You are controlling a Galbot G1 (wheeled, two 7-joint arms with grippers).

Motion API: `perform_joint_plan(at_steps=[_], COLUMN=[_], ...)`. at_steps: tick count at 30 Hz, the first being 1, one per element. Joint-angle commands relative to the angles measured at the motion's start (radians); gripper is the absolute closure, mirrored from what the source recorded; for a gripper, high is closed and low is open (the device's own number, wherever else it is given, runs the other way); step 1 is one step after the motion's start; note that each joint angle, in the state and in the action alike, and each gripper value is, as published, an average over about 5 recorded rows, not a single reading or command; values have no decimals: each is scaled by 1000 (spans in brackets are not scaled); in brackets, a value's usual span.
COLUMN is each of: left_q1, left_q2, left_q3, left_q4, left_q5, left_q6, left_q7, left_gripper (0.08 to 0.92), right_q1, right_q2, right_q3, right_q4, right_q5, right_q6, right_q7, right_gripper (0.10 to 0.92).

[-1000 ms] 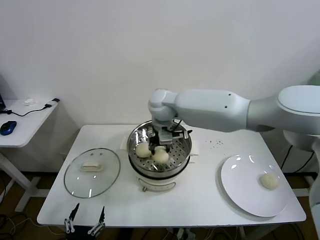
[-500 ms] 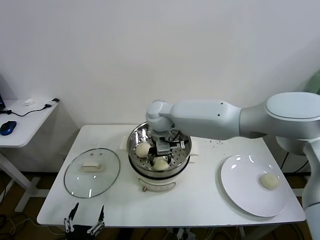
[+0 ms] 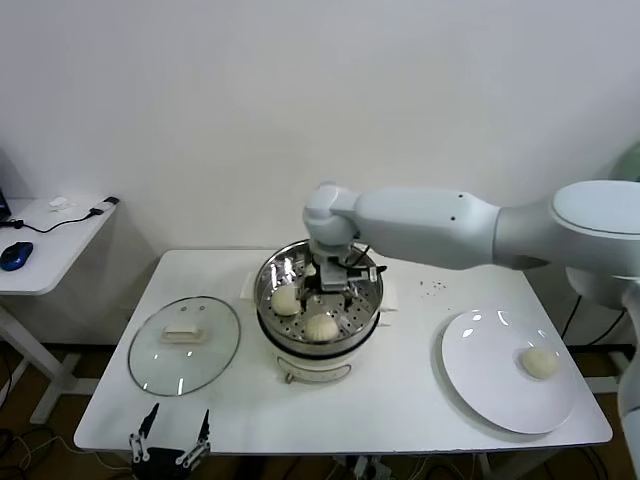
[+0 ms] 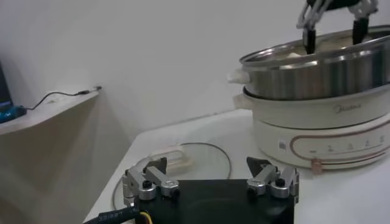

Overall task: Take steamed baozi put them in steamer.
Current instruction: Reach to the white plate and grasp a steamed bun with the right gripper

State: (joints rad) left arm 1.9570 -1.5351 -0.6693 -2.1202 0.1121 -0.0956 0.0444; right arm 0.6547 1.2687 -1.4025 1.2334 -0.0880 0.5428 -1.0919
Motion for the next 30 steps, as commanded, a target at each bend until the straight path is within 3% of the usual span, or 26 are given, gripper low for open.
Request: perform_joint_plan(at_steps=[1, 8, 12, 20, 30], left_q1=[1, 1, -6, -13, -13], left_q2=[2, 6, 5, 4, 3], left_q3=[7, 11, 21, 21, 4], left_q4=[-5, -8, -8, 8, 27], left_q5=[2, -2, -8, -19, -39], left_q6=[-3, -1, 6, 0, 1], left_q7=[0, -1, 1, 10, 12], left_gripper=[177, 177, 177, 177, 177], right_q1=[130, 256, 212, -99, -587], right_q2=[-129, -392, -561, -805, -882], right_q3=[-36, -268, -257, -20, 406], right_q4=[-104, 7, 88, 119, -2], right_q5=[134, 485, 536, 359, 115], right_q6=[-98, -587, -751, -798, -725], right_q7=[57, 96, 88, 38, 4], right_gripper=[203, 203, 203, 203, 203])
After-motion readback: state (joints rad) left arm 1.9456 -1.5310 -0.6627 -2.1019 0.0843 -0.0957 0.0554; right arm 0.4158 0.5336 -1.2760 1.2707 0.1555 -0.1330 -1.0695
